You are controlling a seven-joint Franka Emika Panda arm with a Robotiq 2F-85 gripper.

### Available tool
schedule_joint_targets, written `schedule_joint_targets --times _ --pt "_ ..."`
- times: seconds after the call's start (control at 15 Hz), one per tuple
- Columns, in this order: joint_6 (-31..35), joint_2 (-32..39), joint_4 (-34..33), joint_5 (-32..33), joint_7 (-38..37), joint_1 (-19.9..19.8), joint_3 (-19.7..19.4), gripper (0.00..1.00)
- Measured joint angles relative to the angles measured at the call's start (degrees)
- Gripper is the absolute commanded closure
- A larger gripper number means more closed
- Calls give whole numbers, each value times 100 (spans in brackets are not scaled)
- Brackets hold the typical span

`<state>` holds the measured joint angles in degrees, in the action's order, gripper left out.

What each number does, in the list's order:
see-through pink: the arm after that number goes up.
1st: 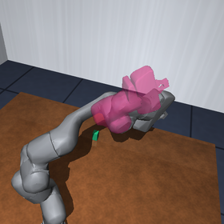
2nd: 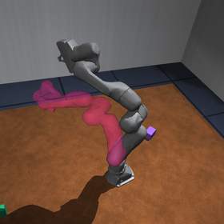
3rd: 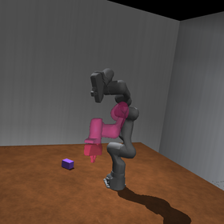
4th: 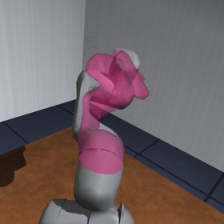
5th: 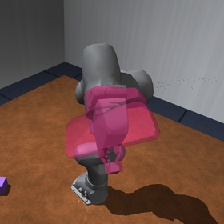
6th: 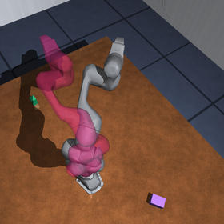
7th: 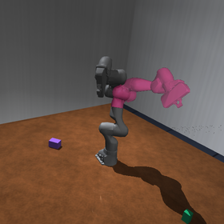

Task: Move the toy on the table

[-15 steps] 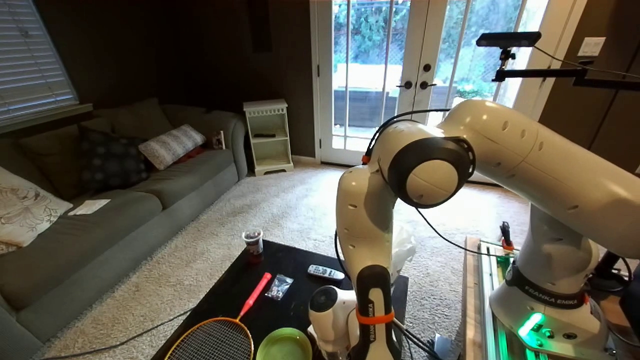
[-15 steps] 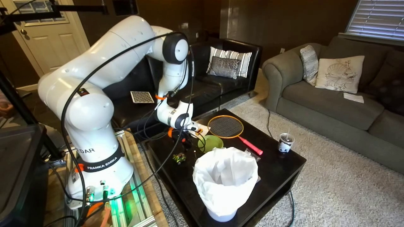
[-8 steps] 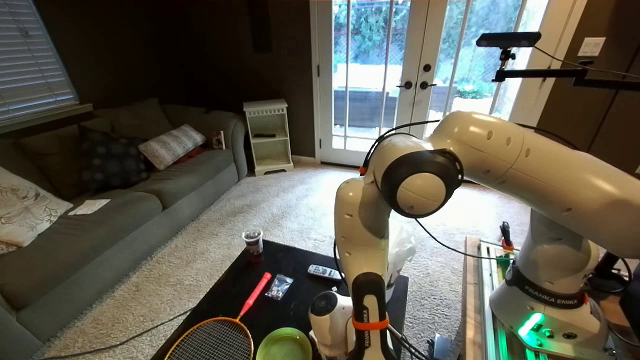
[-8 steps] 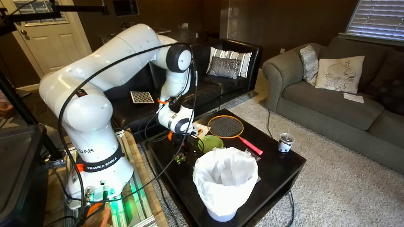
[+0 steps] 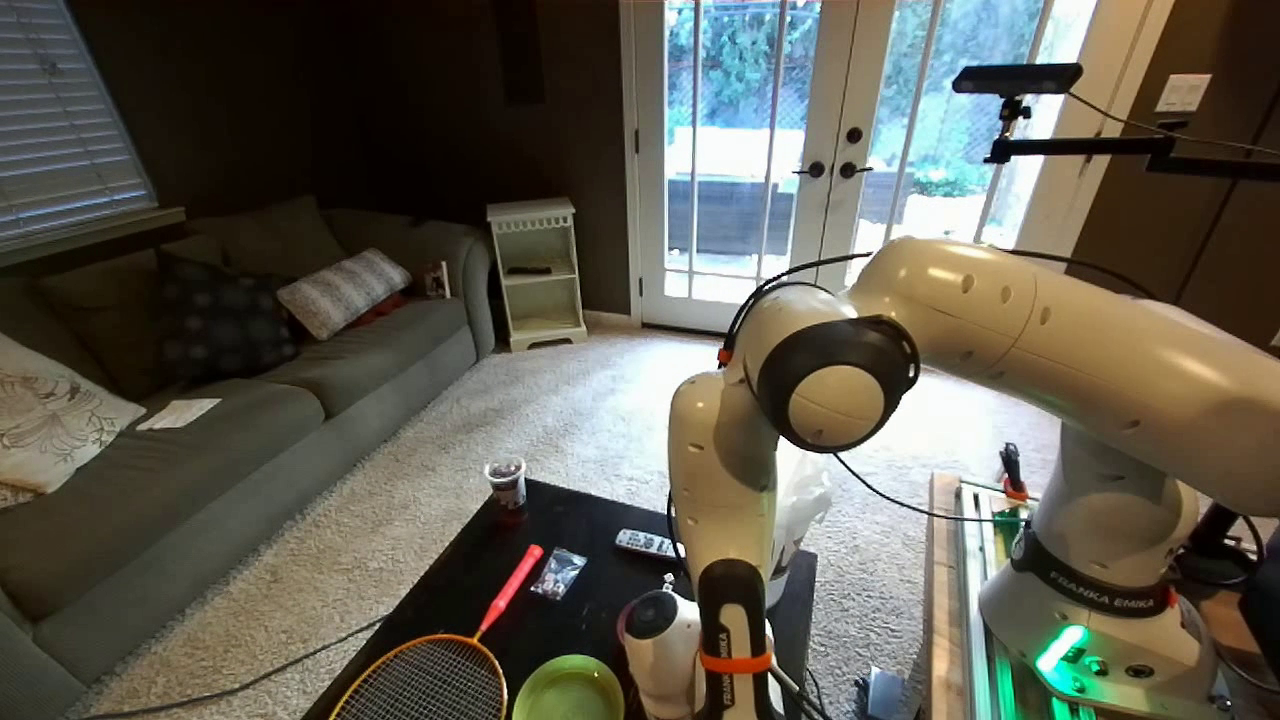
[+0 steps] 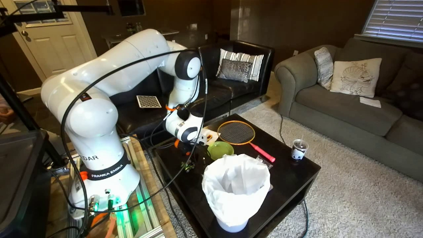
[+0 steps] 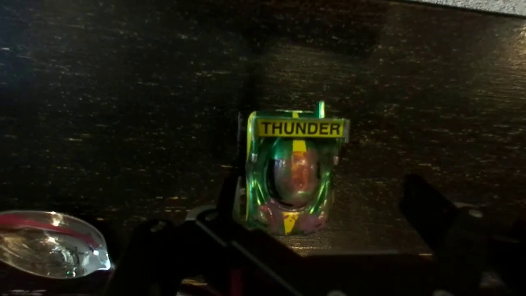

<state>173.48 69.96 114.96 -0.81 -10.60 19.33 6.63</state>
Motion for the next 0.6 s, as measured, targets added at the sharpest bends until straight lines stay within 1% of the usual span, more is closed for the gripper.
schedule_joint_targets --times 0.4,0.47,0.6 --pt "0 113 -89 -132 -156 3 -23 0" --pt "0 133 -105 -139 -167 3 -27 20" --pt "0 169 -140 -146 -178 2 -42 34"
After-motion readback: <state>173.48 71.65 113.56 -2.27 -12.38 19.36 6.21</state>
